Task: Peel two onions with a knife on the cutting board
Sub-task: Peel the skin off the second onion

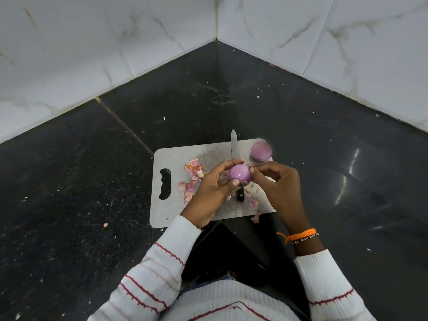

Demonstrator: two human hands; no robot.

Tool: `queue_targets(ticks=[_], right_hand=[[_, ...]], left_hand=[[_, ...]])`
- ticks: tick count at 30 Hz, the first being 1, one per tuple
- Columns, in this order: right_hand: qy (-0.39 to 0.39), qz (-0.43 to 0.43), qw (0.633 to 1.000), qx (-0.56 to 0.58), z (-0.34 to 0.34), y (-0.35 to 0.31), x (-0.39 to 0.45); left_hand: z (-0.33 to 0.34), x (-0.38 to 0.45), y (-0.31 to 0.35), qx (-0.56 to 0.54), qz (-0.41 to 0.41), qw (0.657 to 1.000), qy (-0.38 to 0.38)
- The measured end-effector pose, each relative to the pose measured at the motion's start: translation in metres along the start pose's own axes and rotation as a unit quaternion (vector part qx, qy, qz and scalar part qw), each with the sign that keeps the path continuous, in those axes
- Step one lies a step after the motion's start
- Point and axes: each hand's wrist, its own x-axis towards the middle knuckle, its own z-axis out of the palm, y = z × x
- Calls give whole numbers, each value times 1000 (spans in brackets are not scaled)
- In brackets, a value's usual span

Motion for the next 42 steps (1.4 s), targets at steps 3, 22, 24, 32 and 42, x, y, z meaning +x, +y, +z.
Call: queue_targets(ticks=[3, 22, 24, 32, 42], right_hand=[[-15, 14, 1000, 20, -1, 0, 1], [8, 118, 988, 102, 11, -4, 2], [13, 98, 992, 74, 14, -7, 2], [3, 62, 998, 26, 25, -7, 4], [14, 39, 994, -98, 24, 13, 4]], left_hand=[[0, 1, -1, 4, 0, 1000, 4], [-1, 6, 2, 11, -2, 1000, 7], [-4, 6, 2, 51, -2, 999, 17], [-12, 2, 6, 81, -14, 997, 4], [-24, -1, 17, -164, -58, 983, 63]])
